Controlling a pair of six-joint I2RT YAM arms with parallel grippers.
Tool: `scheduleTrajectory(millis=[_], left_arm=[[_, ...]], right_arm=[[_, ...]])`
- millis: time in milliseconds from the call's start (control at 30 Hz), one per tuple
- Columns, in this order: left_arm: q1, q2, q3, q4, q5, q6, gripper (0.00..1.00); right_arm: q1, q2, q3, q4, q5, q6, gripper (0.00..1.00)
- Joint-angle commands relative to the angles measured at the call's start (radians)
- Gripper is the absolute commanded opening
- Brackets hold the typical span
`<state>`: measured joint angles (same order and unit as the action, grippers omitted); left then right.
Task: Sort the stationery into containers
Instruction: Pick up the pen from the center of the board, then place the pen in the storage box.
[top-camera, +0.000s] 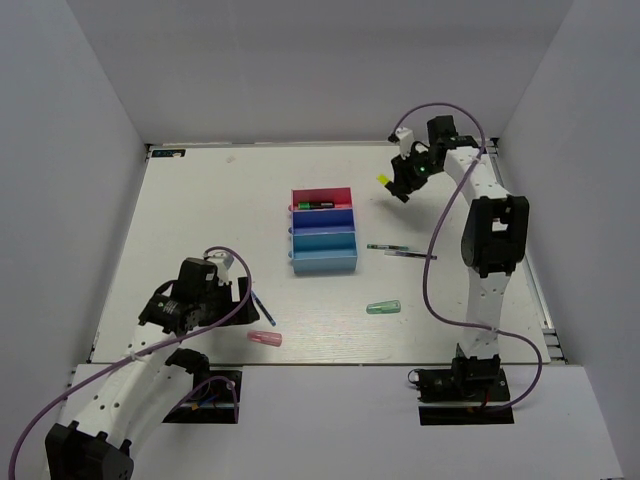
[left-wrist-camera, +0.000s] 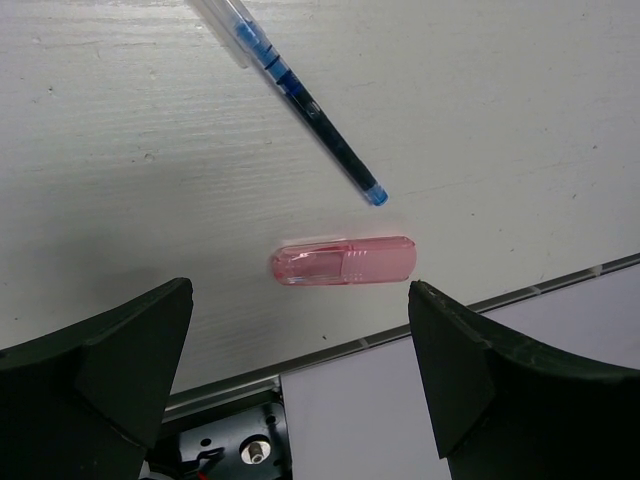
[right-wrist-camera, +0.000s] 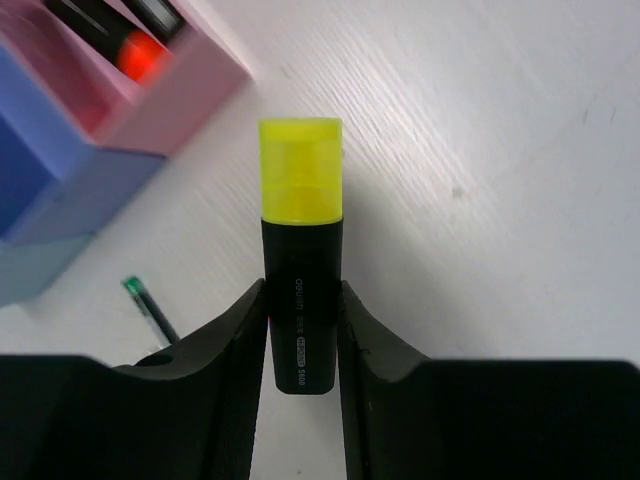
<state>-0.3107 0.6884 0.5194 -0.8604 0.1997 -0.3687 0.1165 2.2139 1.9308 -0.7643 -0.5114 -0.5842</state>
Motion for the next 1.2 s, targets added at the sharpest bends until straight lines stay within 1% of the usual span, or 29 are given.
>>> scheduleTrajectory(millis=[0,133,167,233,267,367,400,567,600,700,833,900,1067,1100,1133,1167], left_arm=[[0.002,0.007,-0.002,0.015,0.023,-0.009,0.99],[0.004,0.01,-0.005,0.018,0.018,-0.015,0.99],[0.002,0.007,-0.007,0.018,0.023,-0.013,0.99],[0.002,0.014,-0.005,0.021,0.021,-0.015,0.99],[0.004,0.016,-0.005,0.017,0.023,-0.015,0.99],[0.002,0.022,-0.009,0.021,0.027,-0.015,0.99],[0.004,0.019,-0.009,0.018,0.027,-0.012,0.99],[0.002,0.02,-0.012,0.021,0.029,-0.013,0.99],[0.004,0.019,-0.012,0.024,0.029,-0.018,0.99],[0.005,0.026,-0.018,0.026,0.014,-0.035,0.99],[0.002,0.049,-0.024,0.04,0.0,-0.081,0.99],[0.001,0.056,-0.033,0.055,-0.005,-0.104,0.99],[0.002,0.086,-0.022,0.052,-0.088,-0.164,0.99],[-0.002,0.092,-0.018,0.055,-0.114,-0.177,0.99],[-0.005,0.092,-0.019,0.075,-0.114,-0.185,0.99],[-0.008,0.095,-0.022,0.083,-0.126,-0.19,0.98]], right_arm=[[0.07,-0.146,0.003,0.072,-0.153,-0.011,0.0],[0.147,-0.143,0.052,0.057,-0.185,-0.054,0.0],[0.169,-0.137,0.06,0.034,-0.194,-0.134,0.0],[0.204,-0.128,0.057,0.043,-0.185,-0.173,0.0],[0.23,-0.126,0.06,0.036,-0.181,-0.263,0.0],[0.274,-0.106,0.072,0.046,-0.174,-0.354,0.0],[0.282,-0.099,0.077,0.039,-0.18,-0.426,0.0],[0.318,-0.086,0.044,0.184,-0.099,-0.494,0.0],[0.321,-0.086,0.033,0.186,-0.099,-0.562,0.0],[0.328,-0.065,0.017,0.175,-0.082,-0.666,0.0],[0.333,-0.019,0.049,0.115,-0.088,-0.718,0.0],[0.333,0.001,0.054,0.102,-0.096,-0.717,0.0],[0.353,0.03,0.066,0.099,-0.084,-0.709,0.0],[0.353,0.033,0.066,0.099,-0.082,-0.694,0.09],[0.356,0.032,0.068,0.096,-0.081,-0.694,0.22],[0.359,0.036,0.069,0.1,-0.076,-0.675,0.3]])
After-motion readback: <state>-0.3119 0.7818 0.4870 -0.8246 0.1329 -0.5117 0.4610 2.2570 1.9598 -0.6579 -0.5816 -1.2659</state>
